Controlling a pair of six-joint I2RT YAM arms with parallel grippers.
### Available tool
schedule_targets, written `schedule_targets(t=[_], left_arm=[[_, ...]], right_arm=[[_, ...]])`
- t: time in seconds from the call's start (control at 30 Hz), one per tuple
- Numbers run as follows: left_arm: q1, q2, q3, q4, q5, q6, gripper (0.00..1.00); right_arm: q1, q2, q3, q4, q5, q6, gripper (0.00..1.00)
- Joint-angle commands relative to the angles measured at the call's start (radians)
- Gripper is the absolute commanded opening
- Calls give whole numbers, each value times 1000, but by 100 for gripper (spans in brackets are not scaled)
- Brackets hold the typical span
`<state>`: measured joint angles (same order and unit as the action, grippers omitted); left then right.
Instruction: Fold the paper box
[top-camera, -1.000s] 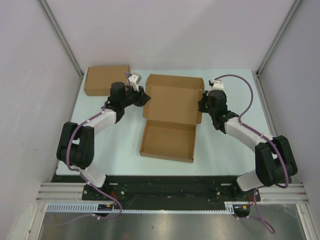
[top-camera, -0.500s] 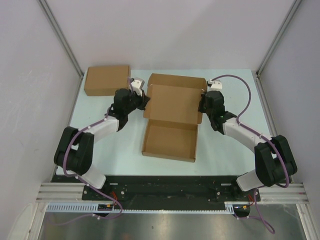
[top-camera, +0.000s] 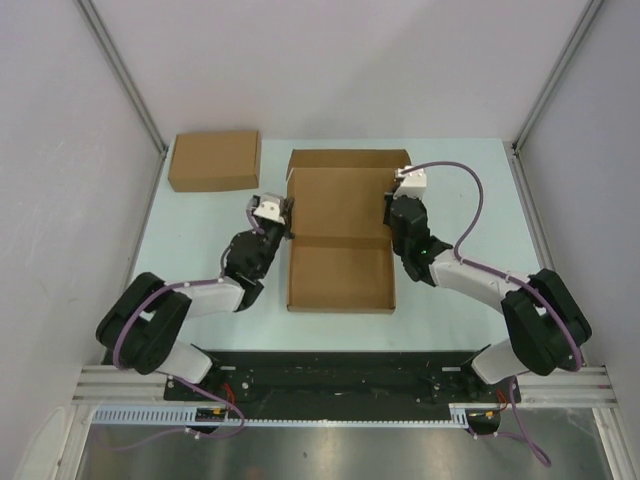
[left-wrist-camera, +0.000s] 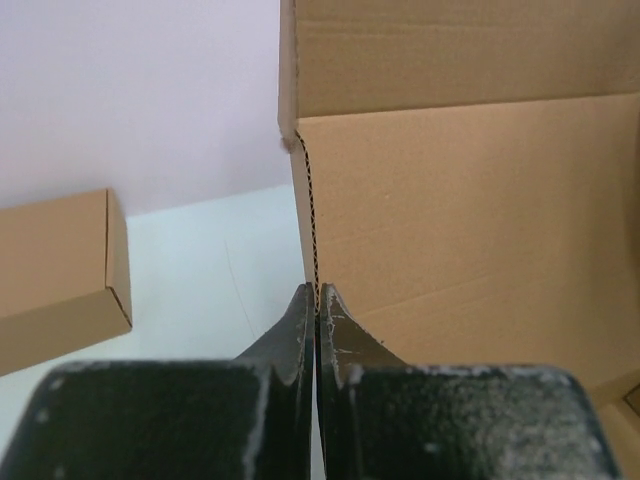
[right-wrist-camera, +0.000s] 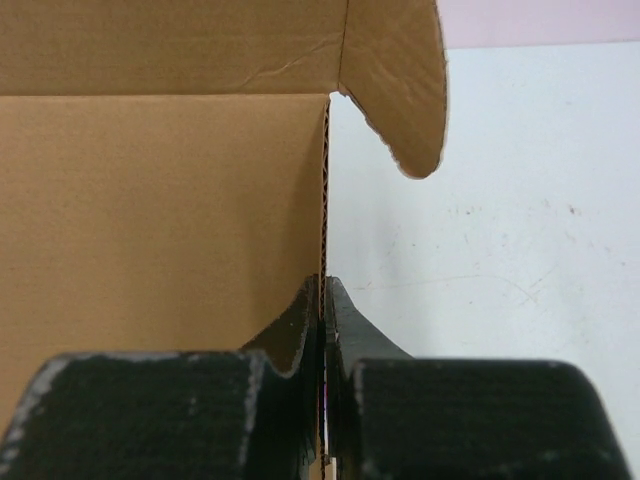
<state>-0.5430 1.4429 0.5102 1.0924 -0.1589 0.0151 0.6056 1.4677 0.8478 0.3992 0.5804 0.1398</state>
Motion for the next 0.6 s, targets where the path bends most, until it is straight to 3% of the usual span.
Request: schedule_targets(t=[0.0,0.07,0.23,0.57], left_arm=[[-97,72,-35,429,-57,88,0],[-124,131,-52,539,-82,129,0],[-170,218,-55,627,-140,155,0],[-235,249,-76,633,-182,201,0]], right_arm=[[92,28,-39,269,25,-49,0],[106,40,-72,353,56,-69,0],[132,88,-119,467,104,-95,0],[184,105,-202,596,160,-135,0]])
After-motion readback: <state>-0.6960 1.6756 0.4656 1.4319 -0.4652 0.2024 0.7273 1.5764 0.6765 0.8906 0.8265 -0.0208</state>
